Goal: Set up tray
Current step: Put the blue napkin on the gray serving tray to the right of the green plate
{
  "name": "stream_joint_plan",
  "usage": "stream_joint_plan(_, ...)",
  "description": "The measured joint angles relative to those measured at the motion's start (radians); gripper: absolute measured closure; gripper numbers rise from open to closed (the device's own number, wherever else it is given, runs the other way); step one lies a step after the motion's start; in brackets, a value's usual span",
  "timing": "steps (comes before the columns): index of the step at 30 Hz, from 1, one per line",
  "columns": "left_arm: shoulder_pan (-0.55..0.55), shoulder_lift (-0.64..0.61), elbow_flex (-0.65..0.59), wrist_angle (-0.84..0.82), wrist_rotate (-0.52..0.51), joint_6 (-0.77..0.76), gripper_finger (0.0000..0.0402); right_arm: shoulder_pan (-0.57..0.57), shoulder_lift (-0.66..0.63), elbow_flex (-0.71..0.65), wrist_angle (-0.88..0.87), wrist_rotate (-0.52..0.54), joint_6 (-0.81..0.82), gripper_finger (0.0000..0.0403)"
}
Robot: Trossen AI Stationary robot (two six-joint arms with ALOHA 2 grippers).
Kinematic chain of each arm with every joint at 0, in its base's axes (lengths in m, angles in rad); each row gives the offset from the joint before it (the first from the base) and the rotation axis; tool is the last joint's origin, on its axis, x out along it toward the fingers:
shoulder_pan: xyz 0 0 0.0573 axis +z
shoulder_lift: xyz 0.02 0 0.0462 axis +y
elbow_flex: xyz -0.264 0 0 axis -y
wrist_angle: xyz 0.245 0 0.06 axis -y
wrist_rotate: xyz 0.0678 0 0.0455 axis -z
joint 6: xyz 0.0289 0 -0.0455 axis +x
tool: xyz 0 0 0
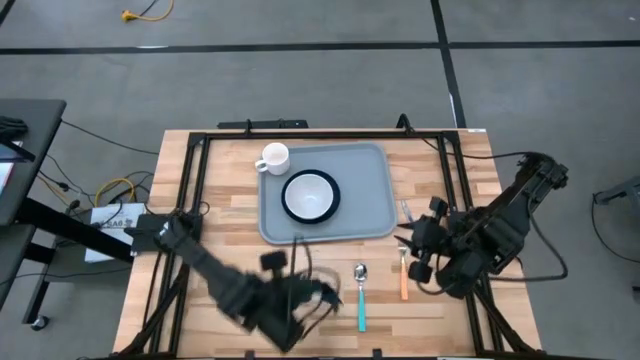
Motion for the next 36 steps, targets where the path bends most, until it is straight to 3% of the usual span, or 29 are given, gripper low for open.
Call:
stream_joint_plan(8,0.278,-0.047,0.028,0.071,-0.032,0.409,0.0401,0.000,-0.136,0.000,-0.084,0.011,0.001,0.0290)
stream_joint_plan(15,0.546,-0.043,0.030,0.366,0.180,0.694,0.0401,0.000,-0.240,0.000,-0.144,0.023,0.001,0.0290)
stream_joint_plan(26,0.891,-0.037,0.029,0.647,0.420,0.711,0.0401,-0.024,-0.283,0.000,-0.280,0.022,0.011,0.0290)
stream_joint_plan(31,0.990,0.011,0.029,0.740,0.499,0.684,0.0401,-0.049,-0.284,0.000,-0.280,0.023,-0.032,0.0290)
stream_joint_plan(36,1.016,0.096,0.029,0.769,0.539,0.686,0.0401,-0.085,-0.286,0.000,-0.279,0.022,-0.082,0.0290)
